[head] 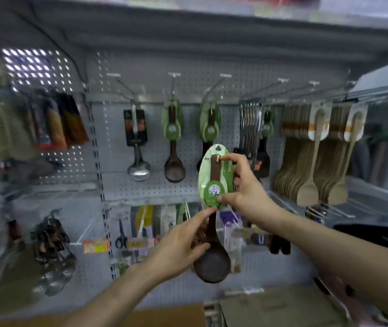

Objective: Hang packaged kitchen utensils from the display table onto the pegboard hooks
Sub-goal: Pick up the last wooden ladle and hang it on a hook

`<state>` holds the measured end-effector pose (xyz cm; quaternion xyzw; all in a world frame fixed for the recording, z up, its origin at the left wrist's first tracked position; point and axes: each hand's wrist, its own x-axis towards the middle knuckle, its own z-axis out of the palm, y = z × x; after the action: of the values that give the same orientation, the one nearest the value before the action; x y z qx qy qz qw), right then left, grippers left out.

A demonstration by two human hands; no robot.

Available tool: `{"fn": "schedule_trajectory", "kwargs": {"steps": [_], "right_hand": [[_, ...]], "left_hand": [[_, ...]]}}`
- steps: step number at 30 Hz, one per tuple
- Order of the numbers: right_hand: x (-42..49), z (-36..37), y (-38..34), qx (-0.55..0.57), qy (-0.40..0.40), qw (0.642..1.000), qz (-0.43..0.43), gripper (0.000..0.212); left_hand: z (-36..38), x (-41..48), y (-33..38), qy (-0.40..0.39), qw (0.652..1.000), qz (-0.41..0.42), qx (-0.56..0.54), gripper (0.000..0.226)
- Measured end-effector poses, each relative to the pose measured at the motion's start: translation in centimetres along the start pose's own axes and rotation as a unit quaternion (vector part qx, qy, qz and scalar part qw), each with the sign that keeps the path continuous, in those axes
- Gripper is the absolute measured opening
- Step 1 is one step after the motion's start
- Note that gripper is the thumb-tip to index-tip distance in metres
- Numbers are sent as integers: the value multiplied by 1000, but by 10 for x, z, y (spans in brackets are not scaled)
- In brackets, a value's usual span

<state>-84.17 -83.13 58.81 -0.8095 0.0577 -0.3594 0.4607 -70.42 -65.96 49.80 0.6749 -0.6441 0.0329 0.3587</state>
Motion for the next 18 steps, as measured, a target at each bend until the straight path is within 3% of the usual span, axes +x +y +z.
{"fn": "schedule_trajectory", "kwargs": {"steps": [7,18], "right_hand": [[68,-22,-37,21,31,998,-44,92],[136,-66,-20,-3,9,998,-55,92]], "left_hand": [[-52,71,-5,18,999,35,10,111],[-49,155,-11,34,999,34,12,121]]}}
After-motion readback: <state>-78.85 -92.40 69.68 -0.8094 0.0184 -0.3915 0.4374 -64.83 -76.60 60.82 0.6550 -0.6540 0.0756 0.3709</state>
